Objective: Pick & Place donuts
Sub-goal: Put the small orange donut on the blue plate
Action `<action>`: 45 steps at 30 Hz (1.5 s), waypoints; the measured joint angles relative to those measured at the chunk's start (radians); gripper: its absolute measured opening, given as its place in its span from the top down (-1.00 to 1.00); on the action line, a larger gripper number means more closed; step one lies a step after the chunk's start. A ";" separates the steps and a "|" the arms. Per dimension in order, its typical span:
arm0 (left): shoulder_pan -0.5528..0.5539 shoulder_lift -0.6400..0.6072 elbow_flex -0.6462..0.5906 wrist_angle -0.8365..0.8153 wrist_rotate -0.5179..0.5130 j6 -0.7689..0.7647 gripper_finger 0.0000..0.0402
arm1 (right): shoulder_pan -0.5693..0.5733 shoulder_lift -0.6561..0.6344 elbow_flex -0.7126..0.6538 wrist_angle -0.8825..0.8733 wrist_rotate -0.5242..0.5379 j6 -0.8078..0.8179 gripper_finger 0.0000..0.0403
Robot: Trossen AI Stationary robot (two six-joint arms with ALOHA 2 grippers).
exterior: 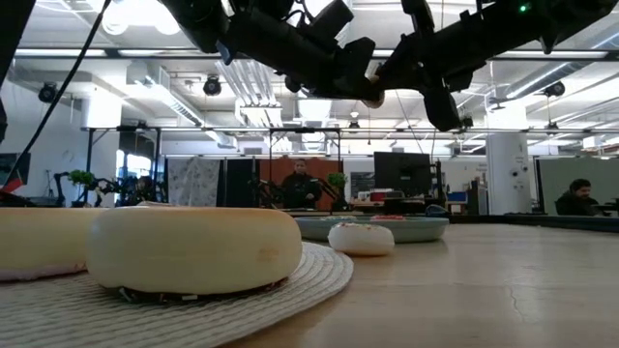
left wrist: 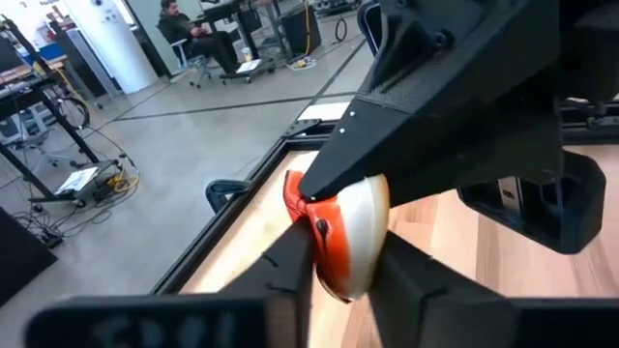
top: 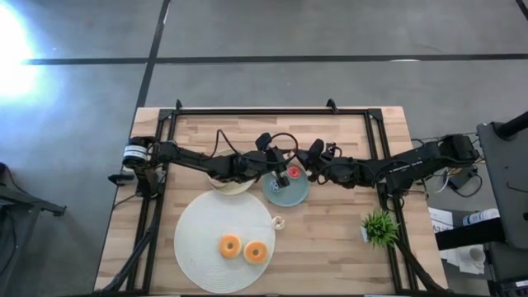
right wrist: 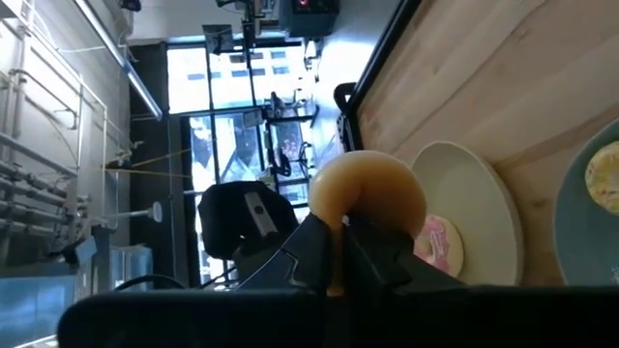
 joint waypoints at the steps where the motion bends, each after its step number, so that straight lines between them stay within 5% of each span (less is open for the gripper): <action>1: 0.000 0.000 0.000 -0.001 0.000 0.003 0.79 | 0.000 0.000 0.000 -0.003 -0.001 0.000 0.91; 5: 0.000 0.000 0.000 -0.011 0.003 0.035 0.97 | 0.000 -0.014 -0.004 -0.012 -0.023 -0.026 0.76; 17: 0.001 0.000 0.000 -0.183 -0.004 0.051 0.98 | 0.007 -0.237 -0.038 -0.237 -0.212 -0.227 0.09; 30: -0.074 0.065 -0.037 -0.240 0.146 0.352 0.99 | 0.008 -0.632 -0.038 -0.656 -0.102 -0.295 -0.01; 36: -0.077 0.208 0.086 -0.264 0.146 0.479 0.99 | 0.008 -0.634 -0.038 -0.662 -0.100 -0.303 -0.01; 45: -0.070 0.392 0.431 -0.709 0.123 0.459 0.99 | 0.011 -0.617 -0.039 -0.653 -0.113 -0.301 -0.01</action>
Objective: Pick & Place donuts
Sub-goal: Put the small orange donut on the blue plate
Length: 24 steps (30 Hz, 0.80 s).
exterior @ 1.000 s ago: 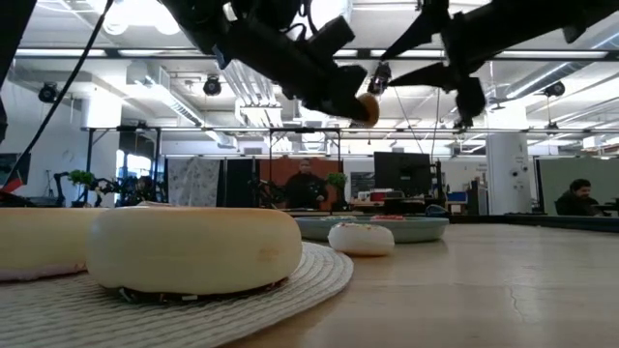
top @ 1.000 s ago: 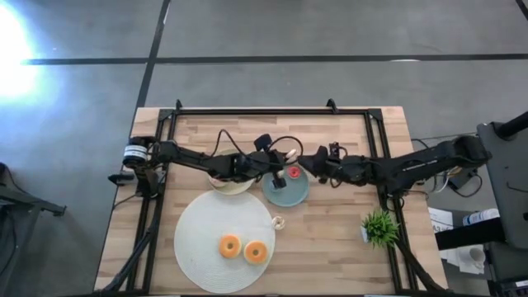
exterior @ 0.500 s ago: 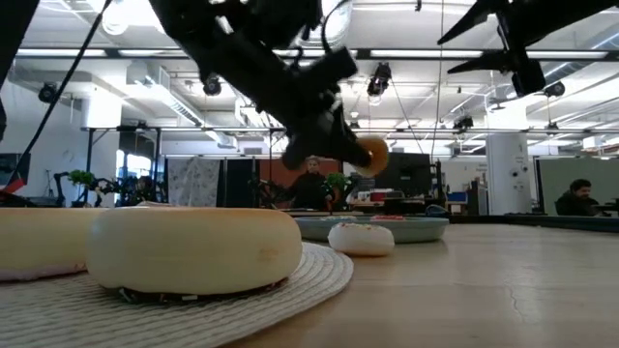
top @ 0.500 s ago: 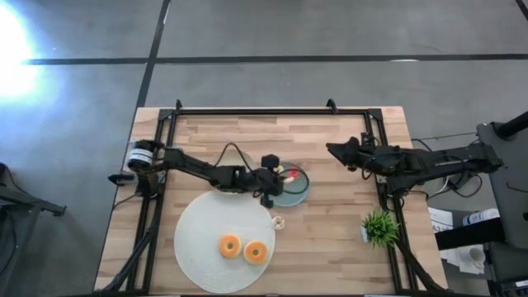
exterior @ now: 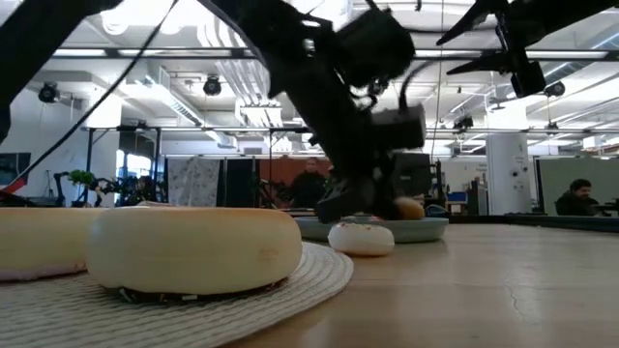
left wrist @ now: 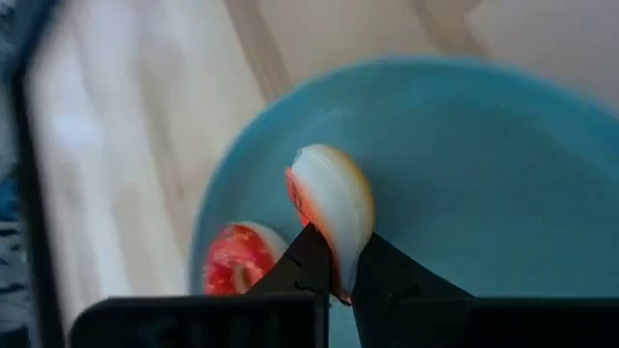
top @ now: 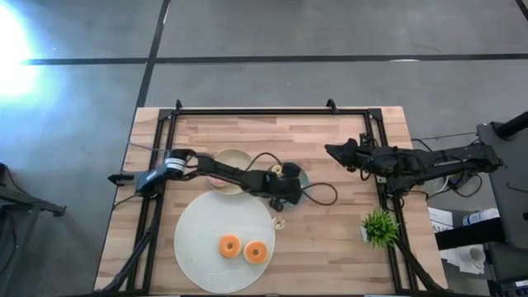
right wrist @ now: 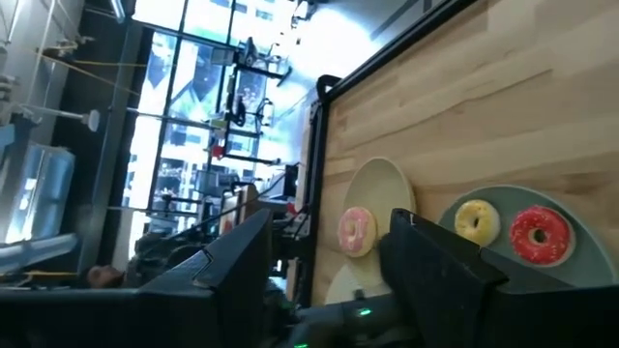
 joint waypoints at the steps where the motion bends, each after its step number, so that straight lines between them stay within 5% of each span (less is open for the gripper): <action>1: 0.002 0.014 0.025 -0.035 -0.002 -0.001 0.99 | 0.000 0.000 0.000 0.000 0.000 -0.002 -0.01; 8: 0.007 0.045 0.109 -0.087 -0.005 -0.057 0.94 | 0.001 0.000 0.000 -0.001 -0.003 -0.010 -0.01; 18: 0.007 0.019 0.118 -0.166 0.061 -0.152 0.41 | 0.001 -0.002 0.000 -0.001 -0.016 -0.033 -0.01; 24: 0.007 0.018 0.119 -0.215 0.060 -0.153 0.26 | 0.001 -0.002 0.000 -0.001 -0.020 -0.036 -0.01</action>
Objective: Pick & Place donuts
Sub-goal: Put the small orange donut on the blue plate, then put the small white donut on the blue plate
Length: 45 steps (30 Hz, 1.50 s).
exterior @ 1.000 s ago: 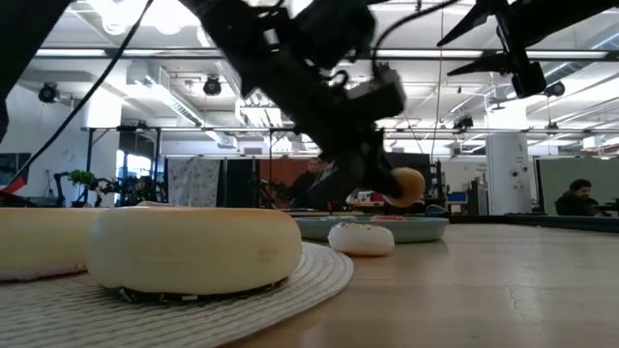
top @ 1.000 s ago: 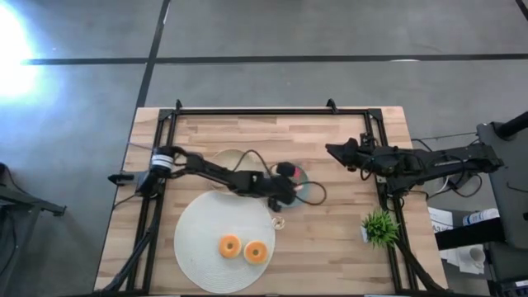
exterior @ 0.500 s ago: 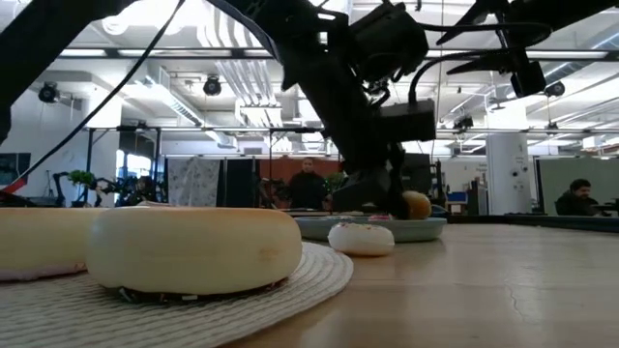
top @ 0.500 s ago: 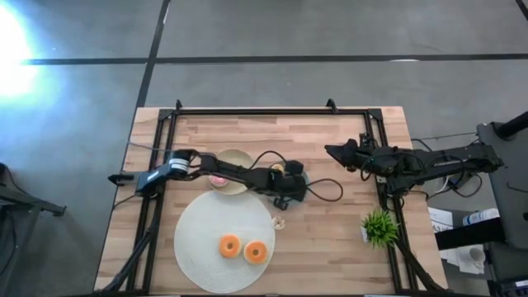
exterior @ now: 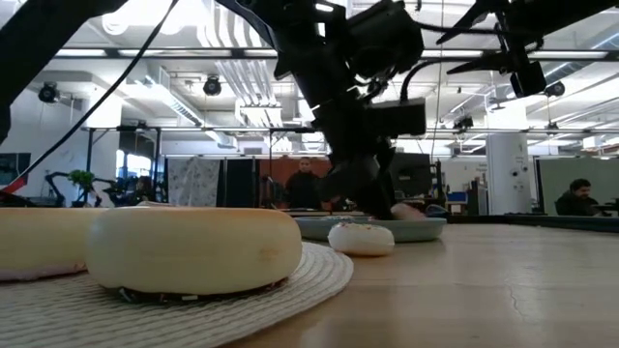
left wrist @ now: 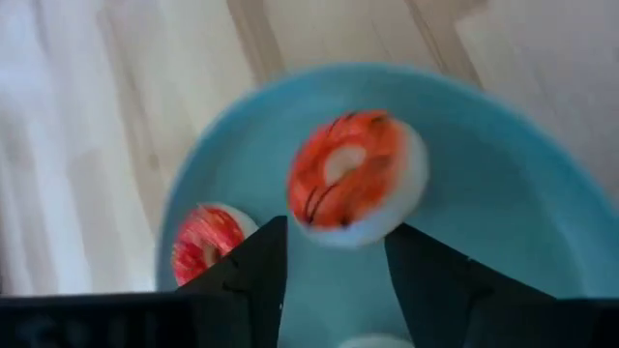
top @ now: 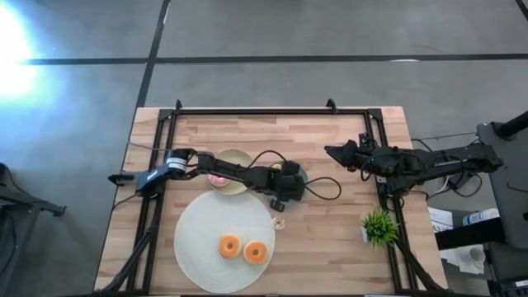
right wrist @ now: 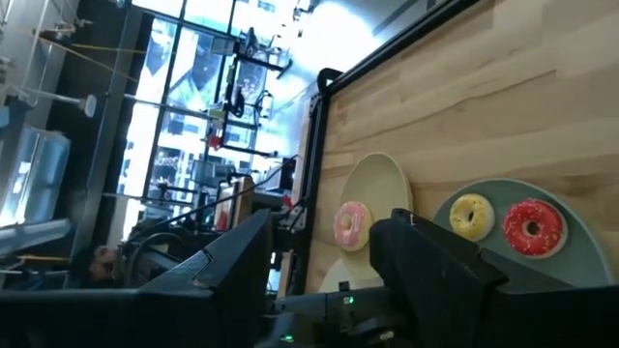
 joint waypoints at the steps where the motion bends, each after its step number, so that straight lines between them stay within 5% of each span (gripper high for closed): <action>1: 0.000 -0.004 0.000 -0.015 0.002 -0.002 0.25 | 0.000 0.000 0.000 0.000 -0.003 0.000 -0.01; 9: -0.001 -0.096 0.023 -0.125 0.074 -0.079 0.25 | 0.000 0.000 0.000 -0.008 -0.030 -0.001 -0.01; 13: 0.003 -0.175 0.018 -0.176 0.216 -0.194 0.25 | 0.002 0.002 0.000 -0.010 -0.039 -0.009 -0.01; 21: 0.002 -0.286 -0.134 -0.277 0.368 -0.248 0.25 | 0.002 0.004 0.000 -0.049 -0.139 -0.025 -0.01; 29: 0.002 -0.306 -0.245 -0.227 0.675 -0.793 0.28 | 0.006 0.007 0.000 -0.144 -0.180 -0.044 -0.01; 37: -0.018 -0.306 -0.320 -0.019 0.530 -1.341 0.28 | -0.005 -0.004 0.000 -0.196 -0.347 -0.189 -0.01; 45: -0.034 -0.306 -0.325 0.044 0.463 -1.444 0.28 | -0.005 -0.007 0.000 -0.185 -0.392 -0.302 -0.01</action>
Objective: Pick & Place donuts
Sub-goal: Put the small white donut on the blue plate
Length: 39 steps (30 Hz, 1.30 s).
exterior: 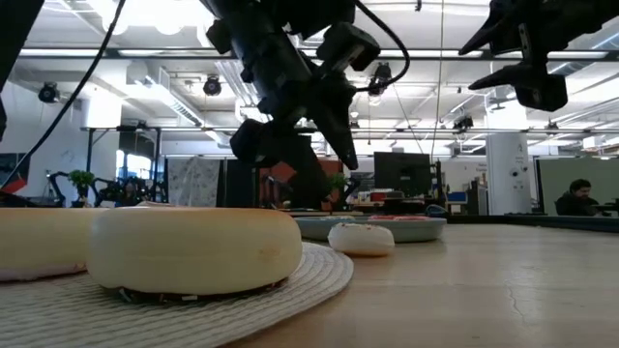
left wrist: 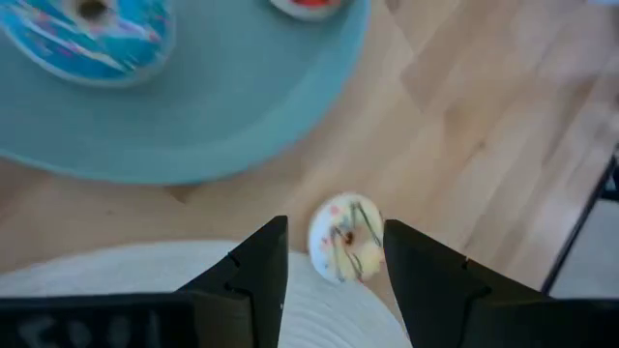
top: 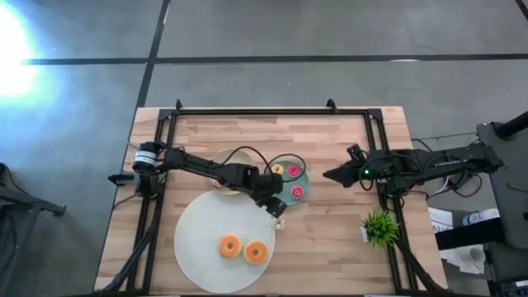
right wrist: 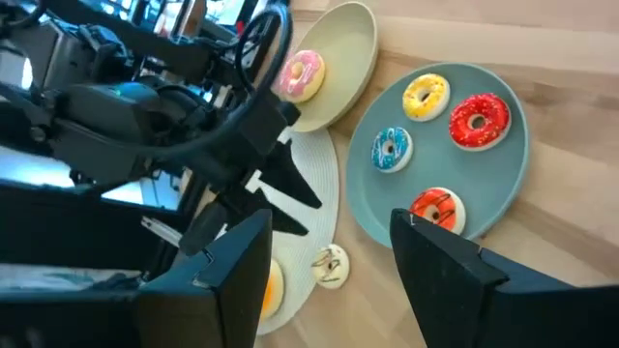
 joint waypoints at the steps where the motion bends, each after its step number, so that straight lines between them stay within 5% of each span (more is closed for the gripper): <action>1: -0.010 0.000 0.000 0.005 0.000 0.001 0.28 | 0.000 0.000 0.000 -0.001 -0.003 -0.013 -0.01; 16: -0.085 0.091 0.020 0.061 -0.137 0.005 0.28 | 0.000 0.002 0.002 -0.001 0.001 -0.054 -0.01; 31: -0.105 0.160 0.025 0.072 -0.127 0.042 0.30 | -0.001 0.002 0.002 -0.007 0.004 -0.054 -0.01; 39: -0.106 0.164 0.045 0.074 -0.168 0.138 0.79 | -0.001 0.002 0.001 -0.015 0.008 -0.053 -0.01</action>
